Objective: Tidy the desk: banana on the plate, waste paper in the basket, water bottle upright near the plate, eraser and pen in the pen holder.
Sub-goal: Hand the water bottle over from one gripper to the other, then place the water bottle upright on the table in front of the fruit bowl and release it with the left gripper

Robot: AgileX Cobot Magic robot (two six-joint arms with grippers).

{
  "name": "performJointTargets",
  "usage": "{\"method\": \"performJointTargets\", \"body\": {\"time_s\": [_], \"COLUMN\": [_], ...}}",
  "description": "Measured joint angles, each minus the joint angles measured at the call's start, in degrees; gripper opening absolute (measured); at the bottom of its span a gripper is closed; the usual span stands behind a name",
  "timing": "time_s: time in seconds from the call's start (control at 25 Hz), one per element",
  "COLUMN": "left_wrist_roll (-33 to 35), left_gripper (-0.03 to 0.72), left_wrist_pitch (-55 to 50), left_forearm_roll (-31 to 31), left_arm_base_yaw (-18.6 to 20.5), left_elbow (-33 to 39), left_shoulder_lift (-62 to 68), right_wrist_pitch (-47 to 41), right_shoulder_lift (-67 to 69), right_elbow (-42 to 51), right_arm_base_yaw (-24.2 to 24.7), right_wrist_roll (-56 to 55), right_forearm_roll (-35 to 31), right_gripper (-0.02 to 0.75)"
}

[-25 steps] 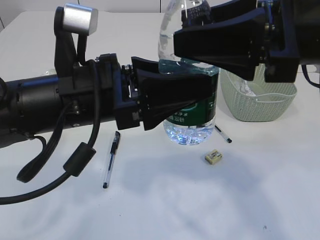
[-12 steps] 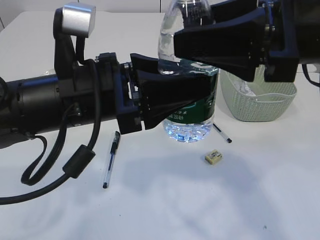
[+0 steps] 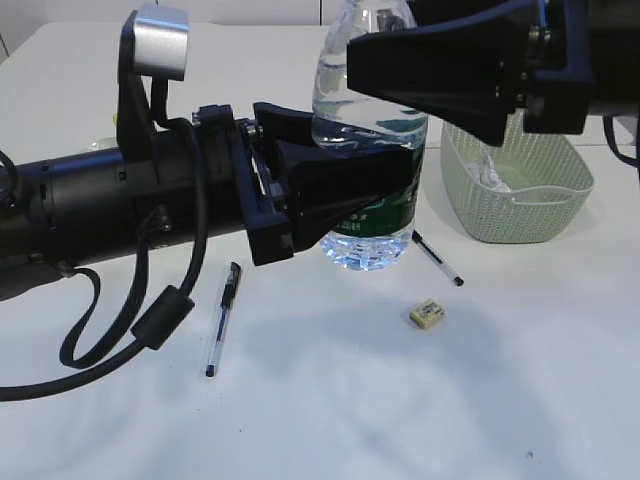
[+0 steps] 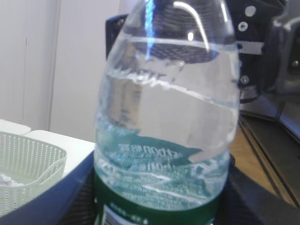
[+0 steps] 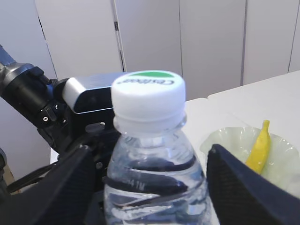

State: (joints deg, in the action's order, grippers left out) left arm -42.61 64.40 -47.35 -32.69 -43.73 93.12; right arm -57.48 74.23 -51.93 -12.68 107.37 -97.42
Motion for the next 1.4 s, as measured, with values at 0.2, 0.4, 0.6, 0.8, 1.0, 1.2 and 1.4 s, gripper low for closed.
{"method": "performJointTargets", "body": {"time_s": [0.2,0.4,0.6,0.8,1.0,1.2,1.4], "left_wrist_roll": [0.6,0.8,0.7,-0.8,-2.7,-4.6,-5.3], "left_gripper": [0.442,0.441,0.440,0.440,0.439,0.439,0.439], "left_wrist_pitch": [-1.3,-1.9,-2.0,-2.3,-1.8,-1.7,-1.3], "left_forearm_roll": [0.3,-1.5,0.3,-0.9,-4.1,-7.7,-11.2], "left_arm_base_yaw": [0.0,1.7,6.1,9.1,12.5,17.1,21.4], "left_elbow": [0.2,0.5,0.5,0.5,0.5,0.5,0.5], "left_shoulder_lift": [0.1,0.5,0.5,0.5,0.5,0.1,-1.5], "right_wrist_pitch": [1.0,2.6,1.8,2.6,5.3,6.5,6.9], "right_shoulder_lift": [0.0,-0.7,-2.8,-3.1,-3.1,-3.1,-3.1], "right_elbow": [-0.2,-0.3,-0.2,-0.2,-0.2,-0.2,-3.0], "right_arm_base_yaw": [0.0,0.0,-0.1,-0.1,-0.1,-0.1,-0.1], "right_wrist_roll": [-3.0,-8.2,-11.7,-19.6,-33.5,-51.9,-71.9], "right_forearm_roll": [4.6,11.8,17.9,25.5,36.5,54.0,73.9], "right_gripper": [0.559,0.561,0.561,0.561,0.561,0.561,0.561]}}
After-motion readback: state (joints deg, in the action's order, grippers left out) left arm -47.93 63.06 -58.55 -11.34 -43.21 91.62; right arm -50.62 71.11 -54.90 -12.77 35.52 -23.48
